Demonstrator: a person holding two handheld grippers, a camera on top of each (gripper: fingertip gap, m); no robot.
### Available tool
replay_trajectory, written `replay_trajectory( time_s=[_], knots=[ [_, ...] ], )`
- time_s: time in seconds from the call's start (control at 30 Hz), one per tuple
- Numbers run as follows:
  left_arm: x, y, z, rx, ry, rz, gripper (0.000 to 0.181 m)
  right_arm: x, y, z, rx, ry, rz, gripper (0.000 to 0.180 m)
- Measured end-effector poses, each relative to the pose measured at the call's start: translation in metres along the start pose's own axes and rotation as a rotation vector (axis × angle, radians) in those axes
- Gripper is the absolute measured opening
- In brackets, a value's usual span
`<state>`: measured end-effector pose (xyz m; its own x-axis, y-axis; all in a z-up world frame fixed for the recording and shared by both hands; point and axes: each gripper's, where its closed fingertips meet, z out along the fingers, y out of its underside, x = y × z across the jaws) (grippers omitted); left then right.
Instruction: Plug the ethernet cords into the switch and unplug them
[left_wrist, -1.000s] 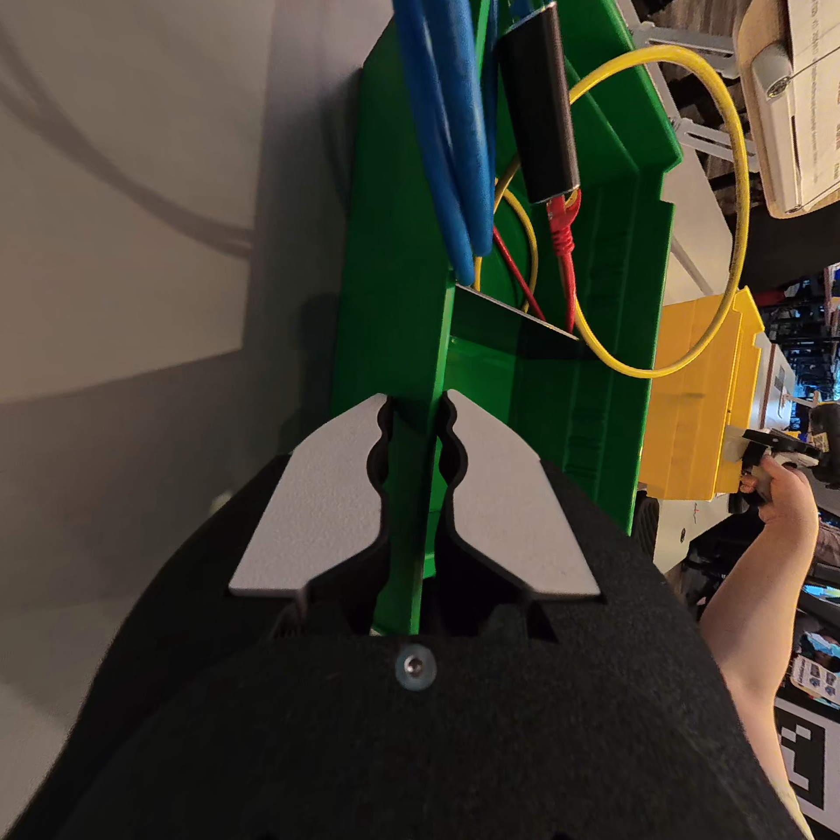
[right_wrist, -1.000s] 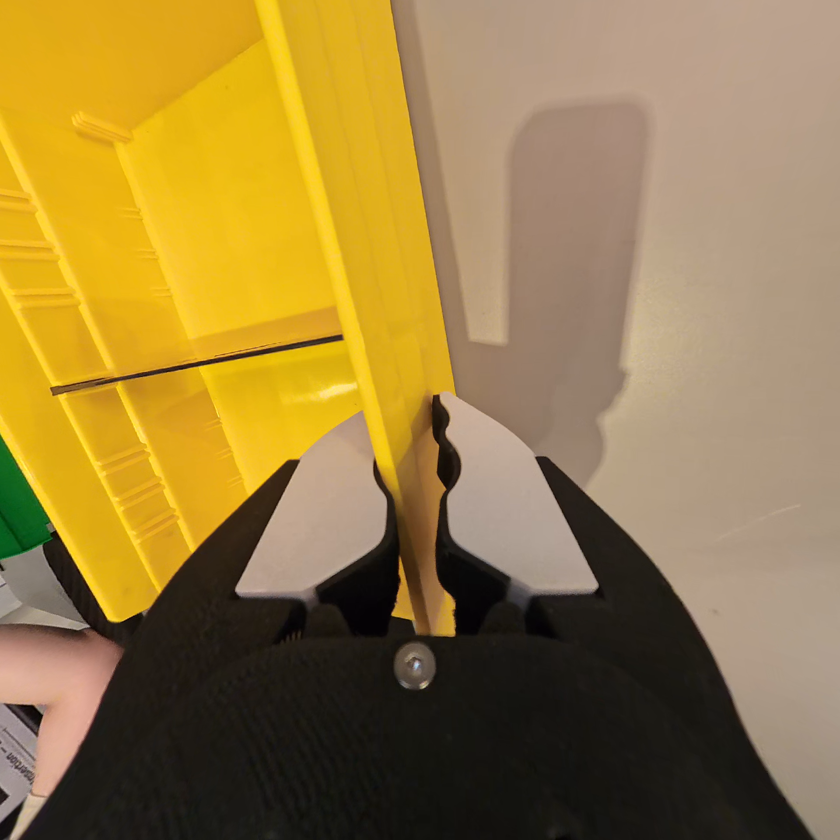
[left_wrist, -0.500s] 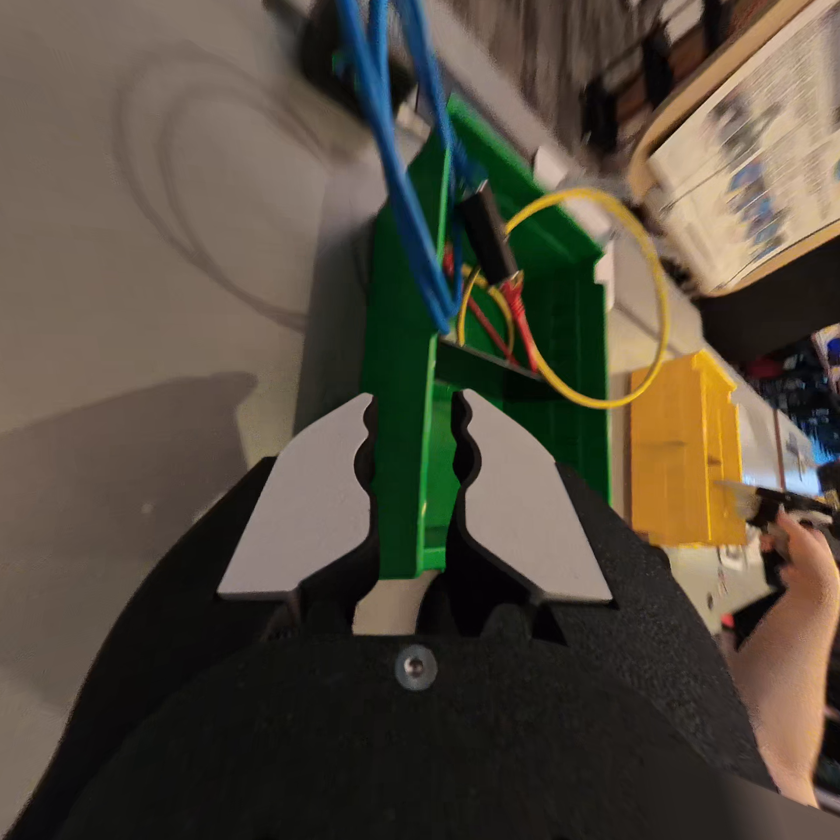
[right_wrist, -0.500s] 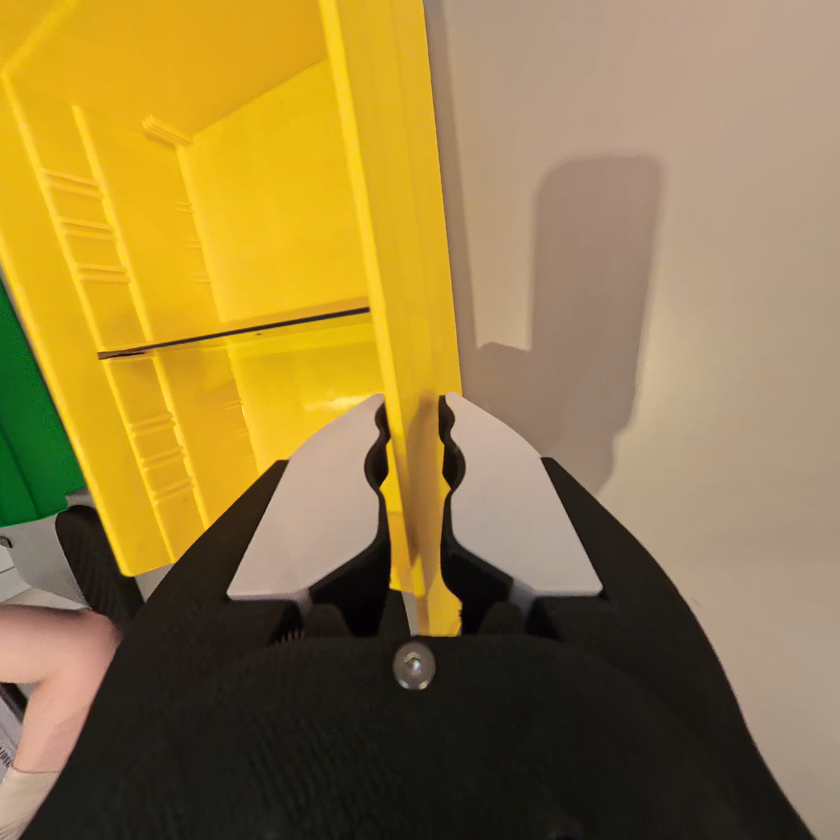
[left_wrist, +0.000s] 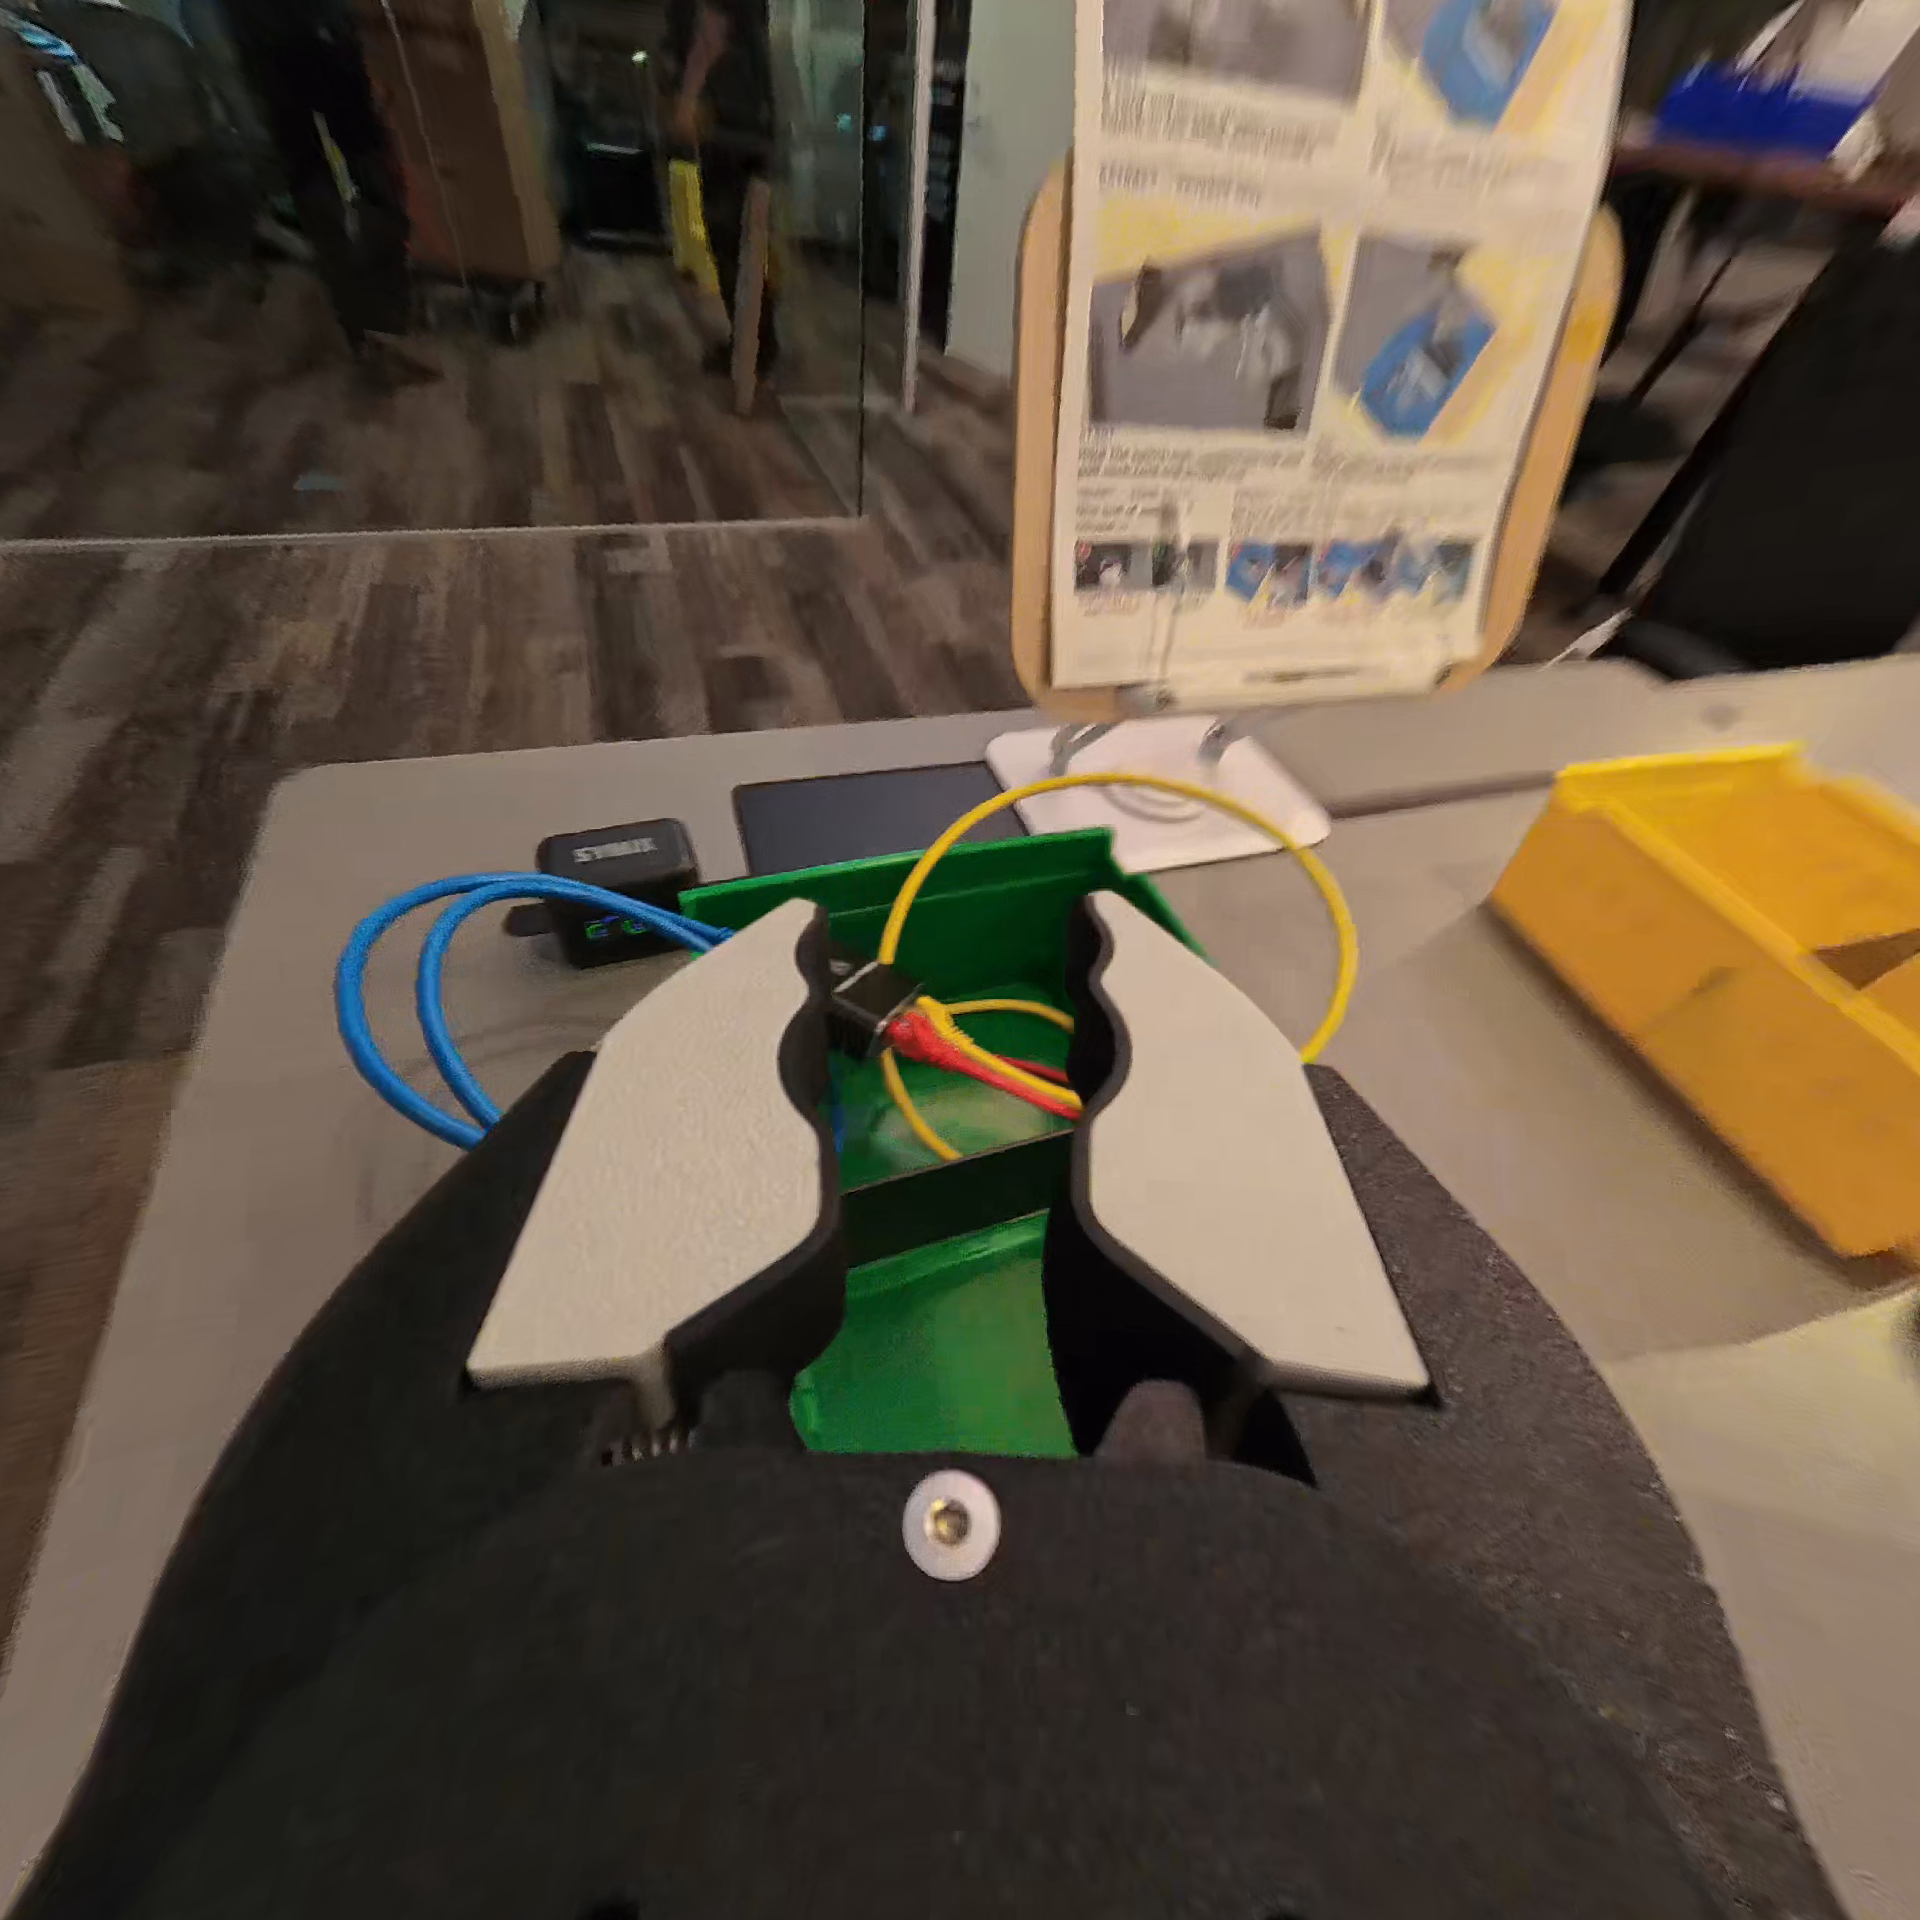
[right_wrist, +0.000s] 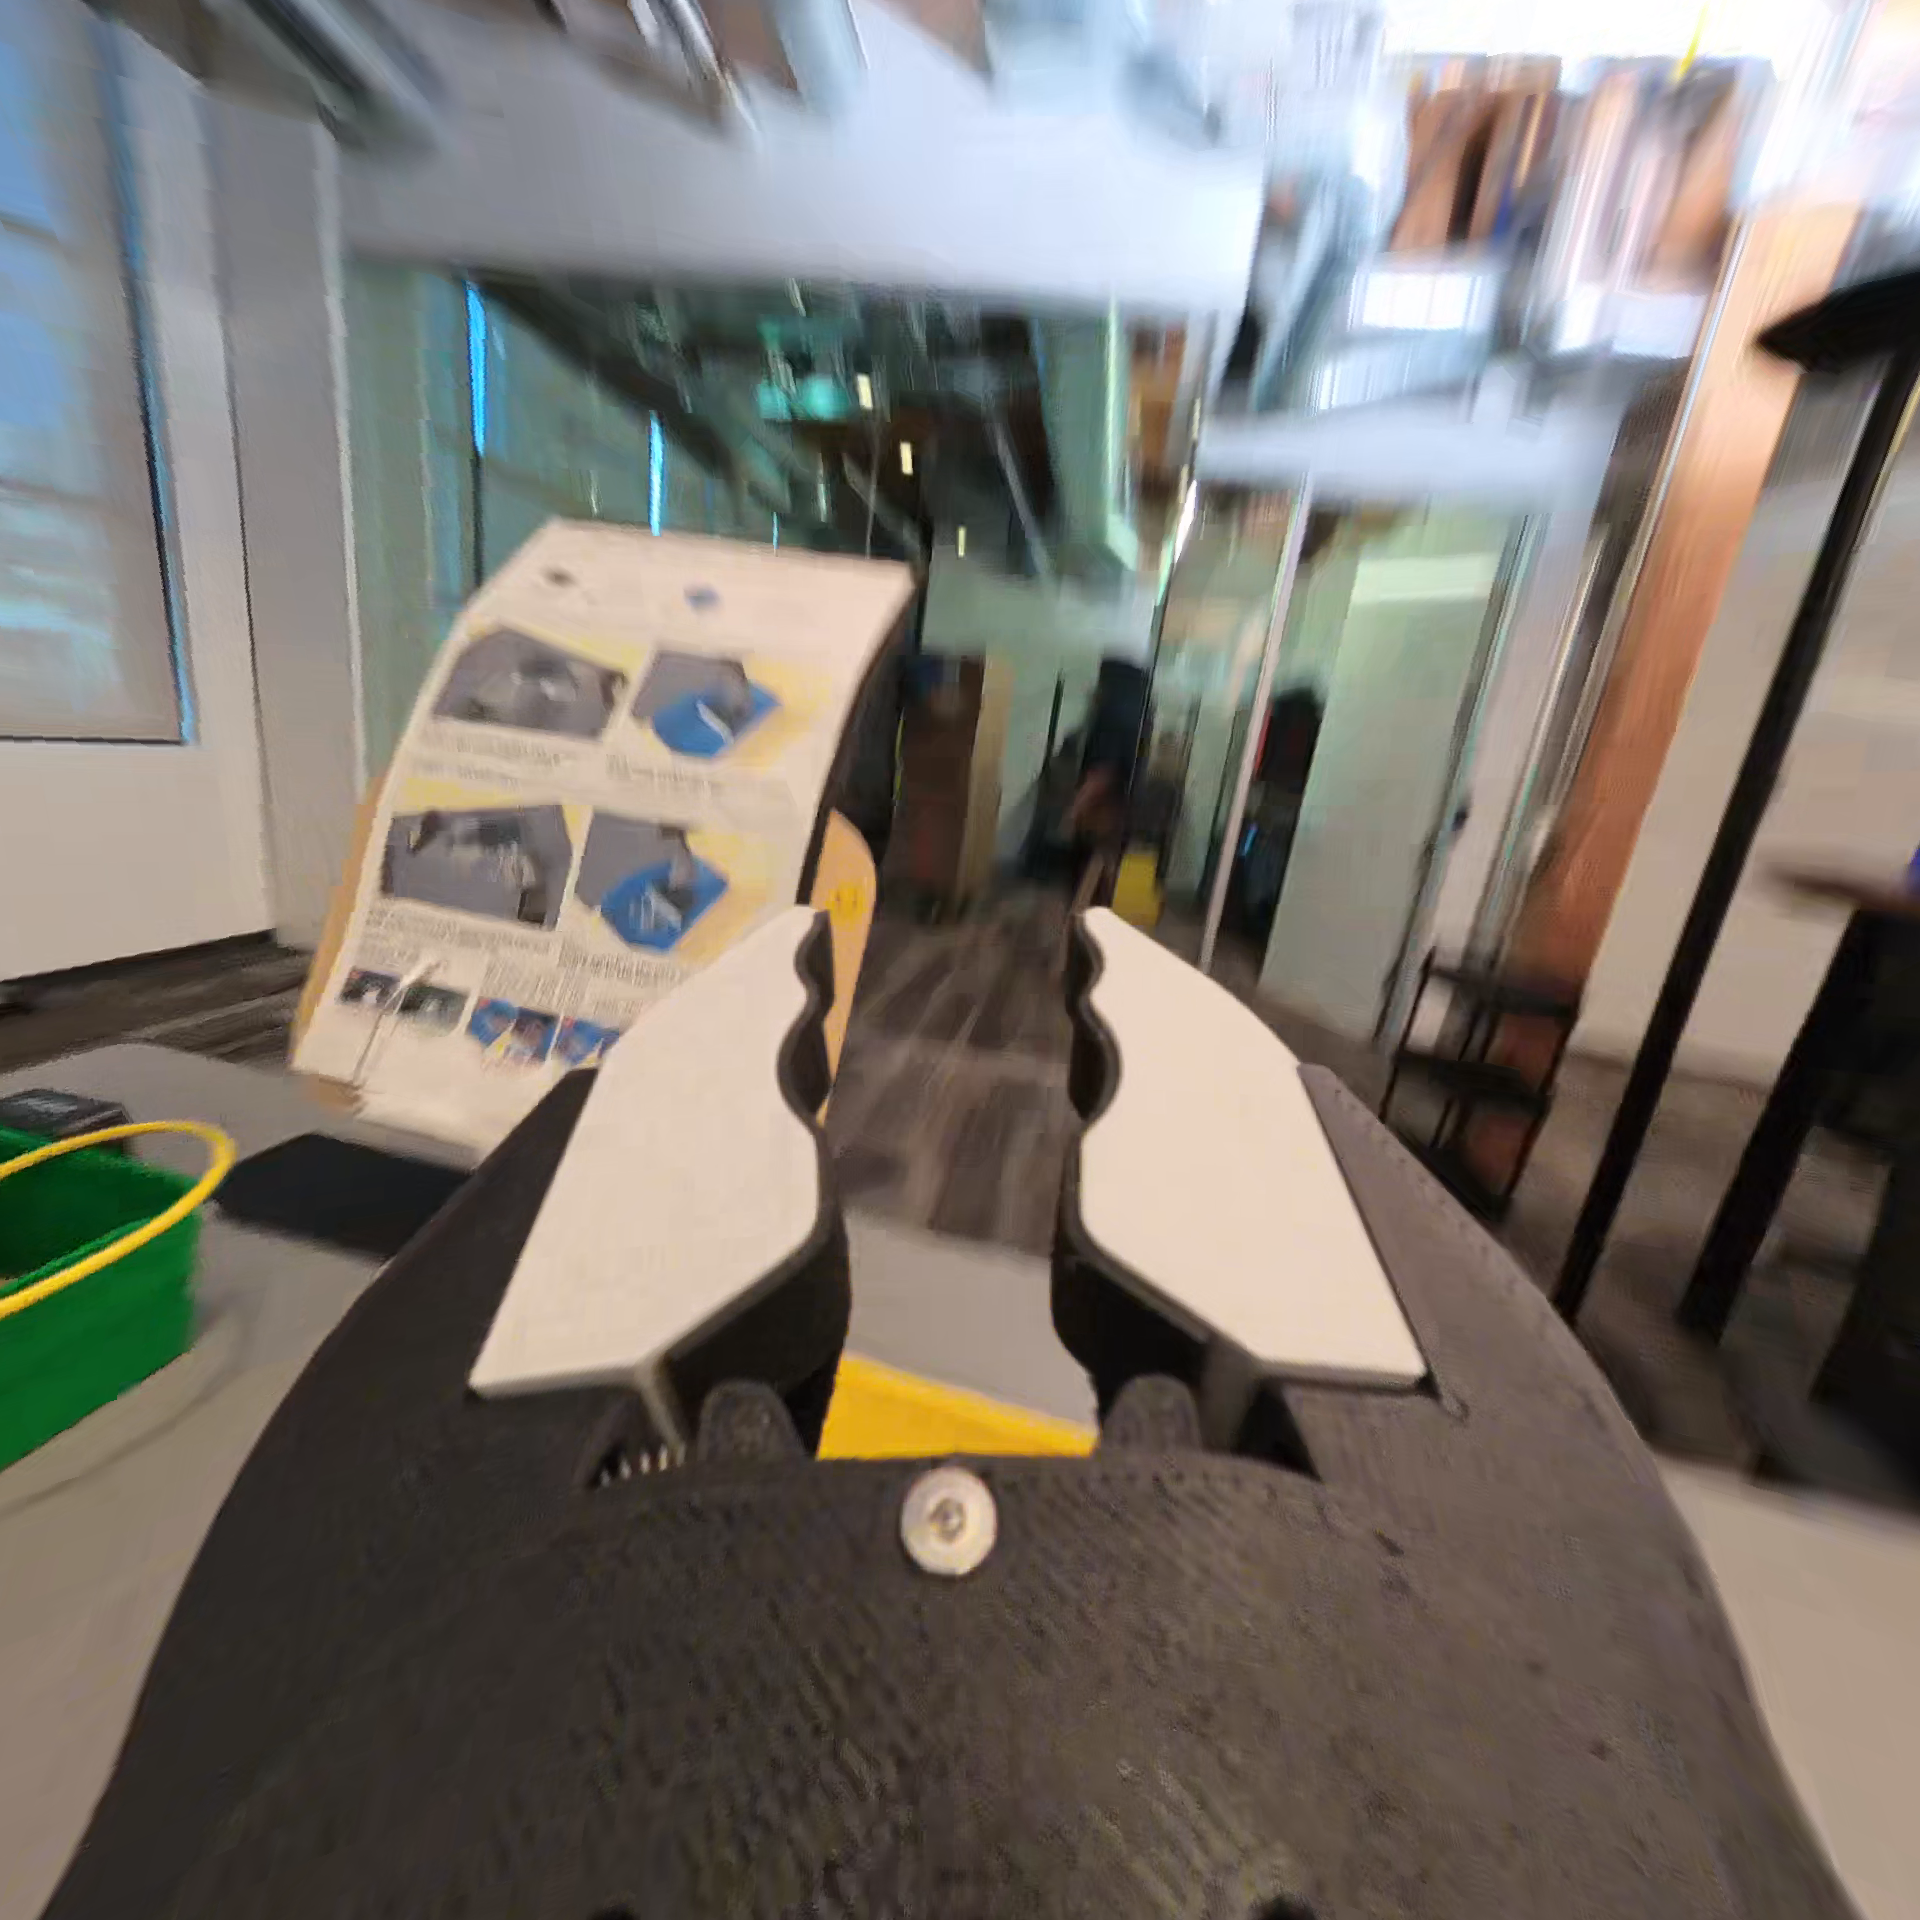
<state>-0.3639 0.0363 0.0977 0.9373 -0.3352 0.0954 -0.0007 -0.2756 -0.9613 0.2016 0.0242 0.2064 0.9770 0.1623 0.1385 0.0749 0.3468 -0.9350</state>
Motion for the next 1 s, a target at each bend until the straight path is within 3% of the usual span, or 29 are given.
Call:
replay_trajectory(
  time_s=[0.1,0.23,0.43,0.57,0.73,0.8,1.0],
  knots=[
    [-0.002,0.009,0.021,-0.062,-0.104,0.15,0.043,-0.039,-0.003,0.02,-0.002,-0.094,-0.125,0.043],
    [-0.002,0.021,0.041,-0.157,-0.218,0.351,0.046,-0.088,0.04,0.039,-0.084,-0.283,-0.105,0.045],
    [0.014,0.029,0.058,-0.191,-0.297,0.617,0.052,-0.104,0.095,0.056,-0.226,-0.353,-0.224,0.046],
    [0.03,0.032,0.089,-0.199,-0.236,0.902,0.05,-0.103,0.107,0.058,-0.267,-0.378,-0.163,0.05],
    [-0.005,0.069,0.1,-0.49,-0.153,1.347,0.073,-0.11,0.102,0.055,-0.236,-0.478,0.021,0.05],
    [-0.019,0.078,0.097,-0.563,-0.101,1.49,0.07,-0.111,0.089,0.052,-0.173,-0.517,0.128,0.049],
    [-0.009,0.096,0.109,-0.625,0.09,1.583,0.064,-0.102,0.069,0.047,-0.097,-0.562,0.326,0.048]
  ],
)
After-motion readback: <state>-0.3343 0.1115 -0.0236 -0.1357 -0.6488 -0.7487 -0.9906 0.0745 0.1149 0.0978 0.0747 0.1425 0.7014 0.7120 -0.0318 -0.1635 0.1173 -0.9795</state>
